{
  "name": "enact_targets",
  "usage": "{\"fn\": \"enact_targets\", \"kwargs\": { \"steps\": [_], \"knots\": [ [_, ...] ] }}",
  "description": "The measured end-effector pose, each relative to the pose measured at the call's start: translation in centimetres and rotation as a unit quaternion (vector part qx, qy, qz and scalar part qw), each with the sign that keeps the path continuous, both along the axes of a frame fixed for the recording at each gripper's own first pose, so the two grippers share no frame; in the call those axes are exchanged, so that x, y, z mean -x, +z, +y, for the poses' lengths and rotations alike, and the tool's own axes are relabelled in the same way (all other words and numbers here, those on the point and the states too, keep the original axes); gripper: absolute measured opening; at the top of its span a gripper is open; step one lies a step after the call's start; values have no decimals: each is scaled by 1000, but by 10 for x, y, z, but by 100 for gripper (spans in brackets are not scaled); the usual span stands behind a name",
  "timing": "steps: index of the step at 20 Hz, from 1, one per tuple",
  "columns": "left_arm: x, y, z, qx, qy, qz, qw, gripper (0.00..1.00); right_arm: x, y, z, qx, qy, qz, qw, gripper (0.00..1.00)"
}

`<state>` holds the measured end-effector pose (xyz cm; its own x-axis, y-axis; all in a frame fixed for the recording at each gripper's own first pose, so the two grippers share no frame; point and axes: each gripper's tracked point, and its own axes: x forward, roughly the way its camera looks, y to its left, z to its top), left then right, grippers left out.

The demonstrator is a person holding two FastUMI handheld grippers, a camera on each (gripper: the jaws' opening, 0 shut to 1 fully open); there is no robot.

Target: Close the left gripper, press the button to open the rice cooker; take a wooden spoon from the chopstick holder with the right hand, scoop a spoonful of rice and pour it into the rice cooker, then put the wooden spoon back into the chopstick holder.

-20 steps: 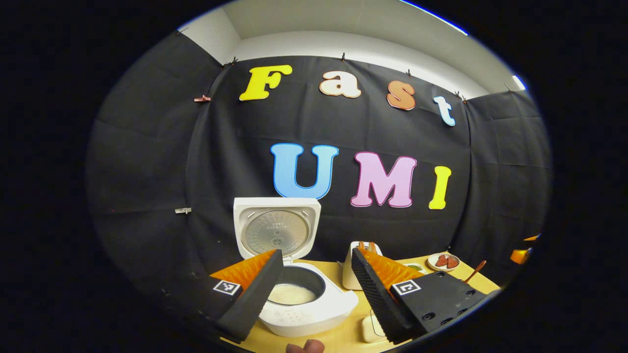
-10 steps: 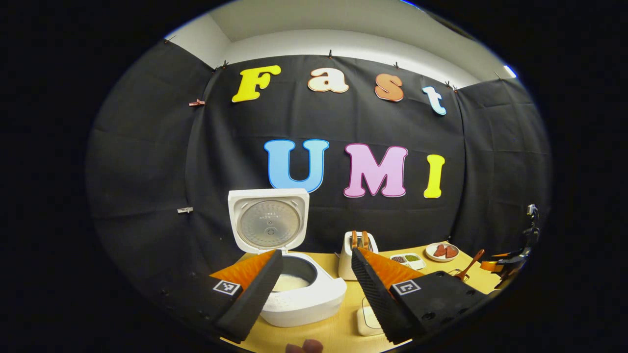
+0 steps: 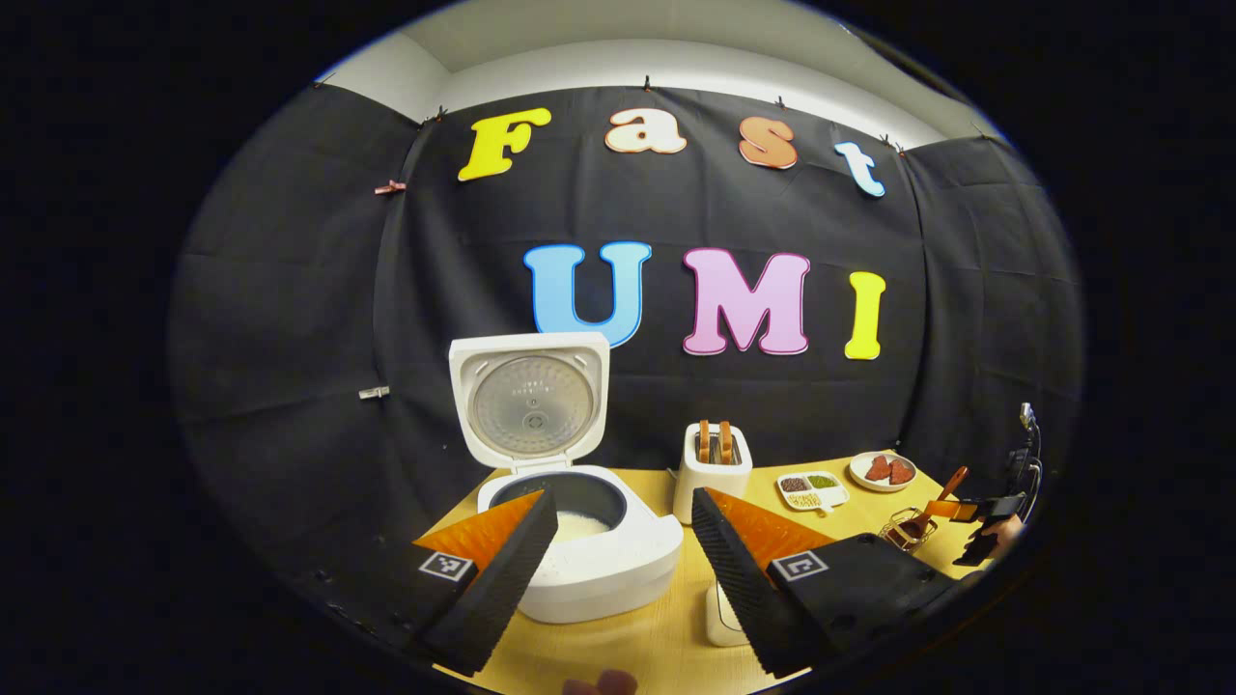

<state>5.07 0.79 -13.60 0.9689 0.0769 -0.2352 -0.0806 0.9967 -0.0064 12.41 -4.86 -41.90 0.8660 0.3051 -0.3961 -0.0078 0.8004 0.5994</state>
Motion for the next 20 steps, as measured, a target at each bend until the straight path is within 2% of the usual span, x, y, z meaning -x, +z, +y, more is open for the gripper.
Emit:
{"fn": "enact_targets", "kwargs": {
  "steps": [2,4,7,10,14,15,18,20],
  "knots": [
    [5,-14,8,8,15,19,1000,96,-8,-4,6,-2,3,-2,1000,76],
    [6,-23,12,19,23,28,999,97,-12,-4,11,-7,8,-3,1000,47],
    [8,-29,26,24,38,34,998,96,-10,-1,17,-3,16,-12,1000,47],
    [7,-27,30,30,45,33,998,97,4,3,29,11,43,-22,999,47],
    [8,-29,29,31,41,36,998,97,-1,-9,30,61,39,-16,997,46],
    [7,-28,29,29,39,36,998,97,0,-4,29,61,35,-16,997,30],
    [10,-25,31,25,38,36,998,97,-5,-8,32,50,26,-1,998,31],
    [10,-23,33,26,37,33,998,97,0,-6,23,46,5,20,999,23]
  ]
}}
